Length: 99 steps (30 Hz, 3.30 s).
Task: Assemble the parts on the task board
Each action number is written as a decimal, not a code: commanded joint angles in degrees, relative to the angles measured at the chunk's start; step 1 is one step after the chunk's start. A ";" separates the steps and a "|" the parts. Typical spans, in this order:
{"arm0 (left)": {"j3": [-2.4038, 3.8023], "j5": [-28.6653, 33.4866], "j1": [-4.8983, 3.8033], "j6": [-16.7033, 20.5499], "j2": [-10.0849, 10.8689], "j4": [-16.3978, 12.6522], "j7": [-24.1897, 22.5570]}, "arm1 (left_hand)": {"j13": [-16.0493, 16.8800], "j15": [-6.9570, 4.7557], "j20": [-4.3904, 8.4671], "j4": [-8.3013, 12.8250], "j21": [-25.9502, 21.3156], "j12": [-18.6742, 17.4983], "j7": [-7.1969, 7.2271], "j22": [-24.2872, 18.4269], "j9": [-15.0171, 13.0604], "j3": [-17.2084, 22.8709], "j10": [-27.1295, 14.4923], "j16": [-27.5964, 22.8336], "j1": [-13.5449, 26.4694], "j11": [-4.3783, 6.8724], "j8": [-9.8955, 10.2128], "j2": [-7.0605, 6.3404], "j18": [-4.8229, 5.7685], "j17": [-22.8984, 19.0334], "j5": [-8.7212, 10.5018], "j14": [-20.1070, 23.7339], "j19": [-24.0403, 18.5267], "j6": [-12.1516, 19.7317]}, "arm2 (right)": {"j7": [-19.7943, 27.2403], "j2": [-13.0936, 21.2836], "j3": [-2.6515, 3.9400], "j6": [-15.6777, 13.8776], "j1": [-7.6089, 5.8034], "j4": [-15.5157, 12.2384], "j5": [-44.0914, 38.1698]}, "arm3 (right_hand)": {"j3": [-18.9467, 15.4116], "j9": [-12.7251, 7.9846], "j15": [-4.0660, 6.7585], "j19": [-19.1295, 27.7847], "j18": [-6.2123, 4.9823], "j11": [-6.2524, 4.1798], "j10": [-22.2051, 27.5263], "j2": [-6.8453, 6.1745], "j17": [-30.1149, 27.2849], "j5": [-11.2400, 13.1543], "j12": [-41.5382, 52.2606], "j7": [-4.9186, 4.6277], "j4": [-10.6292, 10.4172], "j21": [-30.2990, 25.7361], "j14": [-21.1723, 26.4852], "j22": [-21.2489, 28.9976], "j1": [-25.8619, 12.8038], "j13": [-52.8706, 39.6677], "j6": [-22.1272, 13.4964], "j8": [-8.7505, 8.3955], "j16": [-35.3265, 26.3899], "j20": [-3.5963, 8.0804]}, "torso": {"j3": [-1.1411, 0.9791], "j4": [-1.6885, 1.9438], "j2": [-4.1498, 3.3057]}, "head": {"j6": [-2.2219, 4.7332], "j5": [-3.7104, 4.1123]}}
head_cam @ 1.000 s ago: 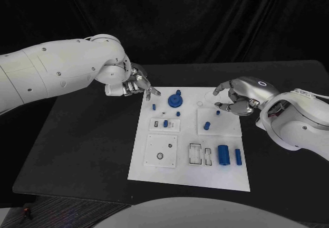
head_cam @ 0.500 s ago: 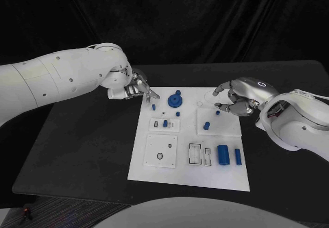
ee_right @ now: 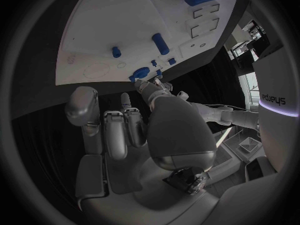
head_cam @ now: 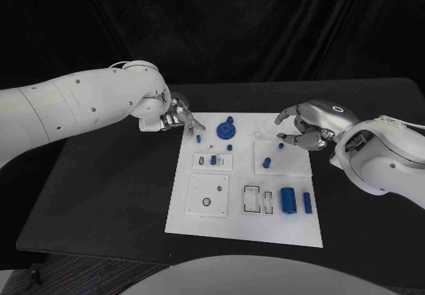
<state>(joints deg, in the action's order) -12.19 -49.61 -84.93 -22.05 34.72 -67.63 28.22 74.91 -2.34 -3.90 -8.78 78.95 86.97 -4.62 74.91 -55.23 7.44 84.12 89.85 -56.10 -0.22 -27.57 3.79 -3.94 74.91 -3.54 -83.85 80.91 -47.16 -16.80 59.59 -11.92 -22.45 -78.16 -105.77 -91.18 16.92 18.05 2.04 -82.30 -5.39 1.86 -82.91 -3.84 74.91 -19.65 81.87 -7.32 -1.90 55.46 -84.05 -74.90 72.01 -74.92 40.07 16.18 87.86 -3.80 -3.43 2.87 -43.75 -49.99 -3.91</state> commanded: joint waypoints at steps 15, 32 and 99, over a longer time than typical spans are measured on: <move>0.05 -0.89 0.64 -1.18 0.05 -1.09 -0.96 | 11.13 0.50 -0.57 -0.30 -0.64 -0.22 0.28 10.82 -0.35 -0.57 1.90 0.15 -0.09 -0.42 -0.22 0.53 0.73 15.09 -0.52 -6.15 -0.18 -0.78 | -0.04 -0.04 0.03 0.42 0.32 0.07 -0.17 | 0.16 -0.05 0.19 0.34 -0.82 0.00 -0.51 -0.27 9.10 -0.15 0.31 -0.07 -0.31 -0.17 -4.72 -6.58 0.45 -5.07 0.30 0.07 -0.24 0.02 | 0.02 0.06 0.00 | -0.01 -0.01; 0.05 -0.89 0.68 -1.79 -0.11 -1.30 -1.23 | 10.73 0.22 -0.49 1.53 -1.12 -0.62 0.78 10.65 -0.59 0.25 1.41 0.15 -2.30 -0.03 0.18 0.98 0.57 15.09 -4.48 -6.15 -0.59 -1.84 | -0.23 -0.09 0.03 0.79 0.40 0.12 -0.10 | 0.21 -0.12 0.22 0.33 -0.83 -0.01 -0.55 -0.25 9.00 -0.26 0.31 -0.05 -0.31 -0.25 -4.70 -6.56 0.55 -5.04 0.39 0.10 -0.28 0.05 | 0.01 0.00 0.00 | -0.01 0.00; 0.05 2.50 0.71 -1.78 0.52 -2.20 -0.65 | 9.92 -0.54 0.36 13.79 -1.73 -1.76 1.47 10.52 -2.40 21.82 0.54 0.15 -1.57 0.79 2.11 -2.50 0.47 15.09 -20.19 -6.15 -0.91 -2.82 | -0.82 -0.44 0.03 1.25 1.06 0.51 -0.08 | 0.82 -0.53 0.22 0.40 -0.90 0.04 -0.42 0.26 8.74 -1.09 0.02 -0.06 -0.26 -0.86 -4.65 -6.44 1.16 -4.62 0.74 0.15 -0.40 0.11 | 0.02 0.04 0.04 | -0.01 -0.09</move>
<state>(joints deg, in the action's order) -12.19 -49.92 -84.31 -23.96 35.27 -69.64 27.81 74.91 -2.56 -3.87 2.68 77.55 85.36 -3.39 74.91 -57.60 26.70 84.14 89.85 -58.03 0.19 -25.80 1.23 -3.94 74.91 -23.54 -84.05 80.08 -50.30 -16.89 59.16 -11.92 -21.42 -77.25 -105.18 -91.10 17.40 17.58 2.04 -82.31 -5.39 1.85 -82.91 -3.61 74.91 -20.39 81.86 -7.28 -2.04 54.95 -84.05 -74.91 72.69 -74.92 40.42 16.18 87.86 -3.80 -3.40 2.91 -43.72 -49.99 -3.98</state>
